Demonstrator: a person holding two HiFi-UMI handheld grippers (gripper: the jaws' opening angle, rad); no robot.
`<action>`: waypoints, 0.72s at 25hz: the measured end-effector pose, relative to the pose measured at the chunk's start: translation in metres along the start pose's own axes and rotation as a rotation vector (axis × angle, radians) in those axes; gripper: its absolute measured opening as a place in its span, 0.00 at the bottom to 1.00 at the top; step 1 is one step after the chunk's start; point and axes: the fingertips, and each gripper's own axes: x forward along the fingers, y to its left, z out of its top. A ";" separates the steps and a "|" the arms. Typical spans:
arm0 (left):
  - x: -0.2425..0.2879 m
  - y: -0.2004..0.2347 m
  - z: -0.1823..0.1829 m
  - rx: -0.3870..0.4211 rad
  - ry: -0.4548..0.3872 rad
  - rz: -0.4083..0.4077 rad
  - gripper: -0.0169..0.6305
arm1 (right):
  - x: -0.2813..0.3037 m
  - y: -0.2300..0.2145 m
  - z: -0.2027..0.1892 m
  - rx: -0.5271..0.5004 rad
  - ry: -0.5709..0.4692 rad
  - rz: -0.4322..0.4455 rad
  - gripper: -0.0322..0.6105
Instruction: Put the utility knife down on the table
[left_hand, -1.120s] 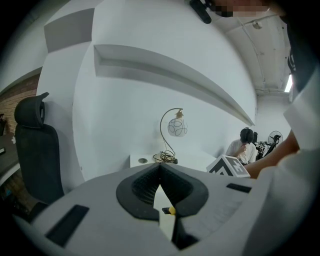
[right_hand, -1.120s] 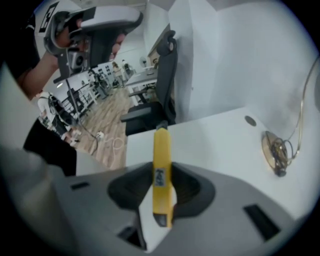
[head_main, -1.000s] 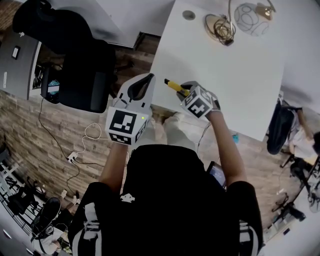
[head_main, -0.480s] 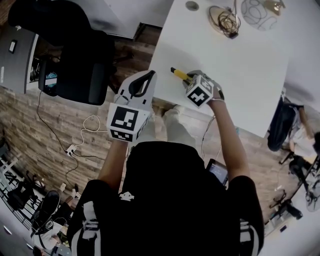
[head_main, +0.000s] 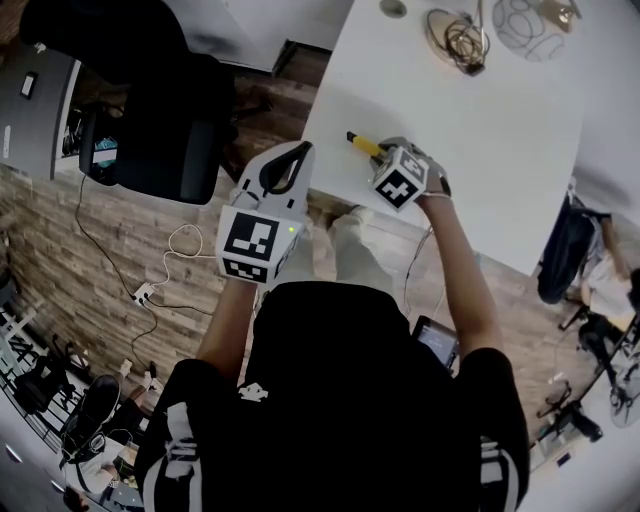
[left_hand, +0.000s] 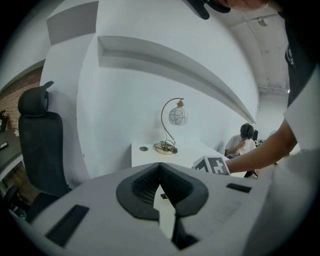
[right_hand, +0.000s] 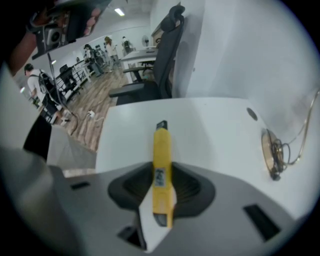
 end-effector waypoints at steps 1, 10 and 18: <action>-0.001 0.000 0.000 0.000 0.001 -0.001 0.05 | 0.001 0.001 0.000 0.000 0.004 0.000 0.26; -0.001 0.001 -0.006 0.001 0.012 -0.007 0.05 | 0.008 0.002 -0.007 0.017 0.034 -0.006 0.26; 0.002 0.000 -0.005 -0.007 0.009 -0.006 0.05 | 0.008 0.001 -0.008 0.048 0.027 -0.006 0.26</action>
